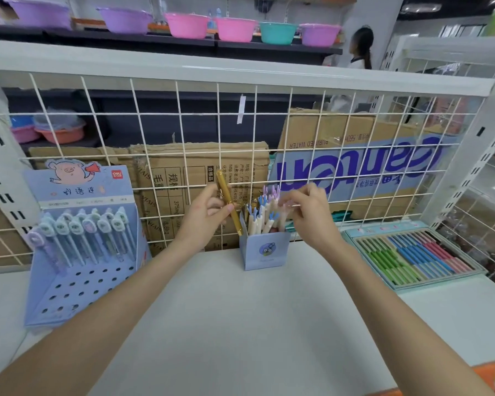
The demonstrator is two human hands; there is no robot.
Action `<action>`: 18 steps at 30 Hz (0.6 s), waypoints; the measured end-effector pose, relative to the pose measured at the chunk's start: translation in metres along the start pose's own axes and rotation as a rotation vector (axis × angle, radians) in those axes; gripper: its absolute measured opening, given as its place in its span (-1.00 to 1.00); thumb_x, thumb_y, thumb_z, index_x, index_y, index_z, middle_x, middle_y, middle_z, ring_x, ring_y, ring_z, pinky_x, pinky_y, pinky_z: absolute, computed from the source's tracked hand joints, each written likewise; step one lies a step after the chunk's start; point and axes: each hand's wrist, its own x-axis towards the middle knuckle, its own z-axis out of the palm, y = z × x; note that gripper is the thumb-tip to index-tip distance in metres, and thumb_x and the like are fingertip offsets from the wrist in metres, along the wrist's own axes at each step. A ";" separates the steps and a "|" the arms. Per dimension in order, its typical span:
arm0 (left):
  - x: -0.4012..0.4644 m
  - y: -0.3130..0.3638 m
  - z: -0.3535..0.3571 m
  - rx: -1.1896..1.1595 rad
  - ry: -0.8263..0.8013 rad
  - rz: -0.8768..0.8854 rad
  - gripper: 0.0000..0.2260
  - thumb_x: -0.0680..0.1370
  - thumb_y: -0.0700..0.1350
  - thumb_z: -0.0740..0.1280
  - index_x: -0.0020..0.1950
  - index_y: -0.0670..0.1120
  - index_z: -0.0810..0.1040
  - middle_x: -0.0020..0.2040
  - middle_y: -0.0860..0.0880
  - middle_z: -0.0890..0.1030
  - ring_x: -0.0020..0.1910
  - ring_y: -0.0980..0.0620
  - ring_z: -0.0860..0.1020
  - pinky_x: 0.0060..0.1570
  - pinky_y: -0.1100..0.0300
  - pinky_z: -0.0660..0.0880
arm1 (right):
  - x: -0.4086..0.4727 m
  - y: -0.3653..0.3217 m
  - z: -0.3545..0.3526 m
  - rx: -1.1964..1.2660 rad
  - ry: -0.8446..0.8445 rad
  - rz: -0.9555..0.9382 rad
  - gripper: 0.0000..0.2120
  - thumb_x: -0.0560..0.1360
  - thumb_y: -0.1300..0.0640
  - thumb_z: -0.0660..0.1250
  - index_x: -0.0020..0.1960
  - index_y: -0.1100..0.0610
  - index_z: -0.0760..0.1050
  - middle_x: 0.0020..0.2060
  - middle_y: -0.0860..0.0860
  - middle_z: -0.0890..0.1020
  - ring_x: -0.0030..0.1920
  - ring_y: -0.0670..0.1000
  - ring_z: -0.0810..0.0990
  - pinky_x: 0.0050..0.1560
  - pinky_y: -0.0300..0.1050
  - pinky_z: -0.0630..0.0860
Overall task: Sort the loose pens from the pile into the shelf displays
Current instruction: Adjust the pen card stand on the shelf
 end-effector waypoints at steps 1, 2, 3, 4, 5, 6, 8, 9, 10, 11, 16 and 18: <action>0.001 0.000 0.000 -0.008 0.005 -0.002 -0.74 0.54 -0.25 0.31 0.22 -0.14 0.41 -0.06 -0.23 0.62 -0.08 -0.05 0.61 -0.10 0.14 0.57 | -0.002 0.004 -0.002 -0.012 0.027 0.020 -0.73 0.49 0.40 0.23 0.01 0.13 0.61 -0.10 0.02 0.37 0.03 0.09 0.33 0.02 -0.11 0.34; 0.001 0.000 0.000 -0.017 0.011 0.000 -0.75 0.54 -0.25 0.31 0.21 -0.13 0.41 -0.06 -0.22 0.62 -0.06 -0.07 0.62 -0.09 0.13 0.57 | -0.003 0.007 -0.004 -0.019 0.048 0.035 -0.74 0.48 0.41 0.24 -0.02 0.14 0.62 -0.11 0.01 0.37 0.03 0.10 0.33 0.04 -0.08 0.35; 0.002 0.000 0.000 -0.024 0.018 0.009 -0.76 0.54 -0.25 0.31 0.19 -0.10 0.41 -0.07 -0.20 0.63 -0.06 -0.06 0.62 -0.09 0.12 0.57 | -0.004 0.009 -0.006 -0.020 0.058 0.047 -0.74 0.48 0.41 0.24 -0.04 0.15 0.63 -0.11 0.01 0.37 0.03 0.11 0.34 0.04 -0.08 0.35; 0.003 0.001 0.001 -0.026 0.024 0.025 -0.76 0.54 -0.25 0.31 0.19 -0.08 0.41 -0.08 -0.17 0.63 -0.07 -0.04 0.63 -0.08 0.11 0.58 | -0.004 0.011 -0.008 -0.014 0.059 0.055 -0.74 0.49 0.41 0.23 -0.05 0.15 0.63 -0.11 0.01 0.37 0.04 0.11 0.34 0.03 -0.11 0.34; 0.004 0.001 0.002 -0.029 0.031 0.044 -0.75 0.54 -0.25 0.31 0.18 -0.06 0.41 -0.09 -0.17 0.63 -0.09 -0.03 0.63 -0.07 0.09 0.59 | -0.005 0.012 -0.009 0.000 0.055 0.061 -0.73 0.49 0.41 0.22 -0.03 0.14 0.63 -0.10 0.01 0.37 0.05 0.11 0.34 0.03 -0.15 0.32; 0.004 0.002 0.003 -0.036 0.039 0.061 -0.75 0.54 -0.25 0.31 0.17 -0.03 0.42 -0.10 -0.19 0.63 -0.10 -0.02 0.63 -0.05 0.07 0.60 | -0.005 0.012 -0.010 0.022 0.052 0.067 -0.71 0.49 0.42 0.21 -0.01 0.14 0.63 -0.09 0.01 0.38 0.07 0.10 0.34 0.03 -0.18 0.30; 0.006 0.004 0.005 -0.049 0.059 0.083 -0.74 0.55 -0.25 0.30 0.13 0.06 0.42 -0.09 -0.24 0.62 -0.08 -0.05 0.63 -0.02 0.03 0.59 | -0.005 0.010 -0.011 0.067 0.053 0.080 -0.68 0.49 0.43 0.19 0.02 0.12 0.62 -0.07 0.02 0.40 0.10 0.08 0.35 0.04 -0.21 0.27; 0.007 0.004 0.006 -0.055 0.068 0.088 -0.73 0.55 -0.25 0.29 0.11 0.10 0.42 -0.08 -0.24 0.61 -0.07 -0.04 0.64 0.00 0.03 0.58 | -0.004 0.009 -0.011 0.083 0.053 0.087 -0.68 0.50 0.43 0.18 0.03 0.12 0.61 -0.06 0.02 0.40 0.11 0.08 0.35 0.04 -0.22 0.27; 0.008 0.004 0.007 -0.060 0.069 0.089 -0.73 0.55 -0.25 0.29 0.10 0.10 0.41 -0.07 -0.23 0.61 -0.07 -0.02 0.64 0.01 0.03 0.58 | -0.004 0.007 -0.011 0.099 0.055 0.091 -0.68 0.50 0.42 0.18 0.04 0.13 0.61 -0.05 0.02 0.40 0.12 0.07 0.36 0.03 -0.22 0.27; 0.010 0.003 0.007 -0.057 0.065 0.086 -0.76 0.55 -0.25 0.29 0.09 0.08 0.41 -0.08 -0.19 0.62 -0.08 0.00 0.65 0.02 0.02 0.58 | -0.003 0.004 -0.012 0.119 0.057 0.094 -0.69 0.50 0.42 0.18 0.05 0.14 0.60 -0.04 0.01 0.41 0.12 0.06 0.37 0.02 -0.22 0.27; 0.019 -0.003 0.009 0.002 0.034 0.096 -0.78 0.54 -0.23 0.32 0.13 -0.02 0.42 -0.07 -0.08 0.61 -0.12 0.05 0.66 0.00 0.04 0.59 | 0.014 -0.017 -0.014 0.200 0.047 0.035 -0.73 0.53 0.36 0.19 0.10 0.14 0.57 0.02 0.05 0.55 -0.03 -0.03 0.48 -0.08 -0.22 0.43; 0.023 -0.004 0.010 0.023 0.020 0.113 -0.77 0.53 -0.23 0.32 0.15 -0.02 0.43 -0.07 -0.10 0.61 -0.15 0.09 0.66 -0.04 0.14 0.59 | 0.024 -0.027 -0.014 0.231 0.007 0.018 -0.73 0.55 0.33 0.18 0.14 0.12 0.54 -0.01 0.01 0.58 -0.09 -0.09 0.50 -0.14 -0.31 0.44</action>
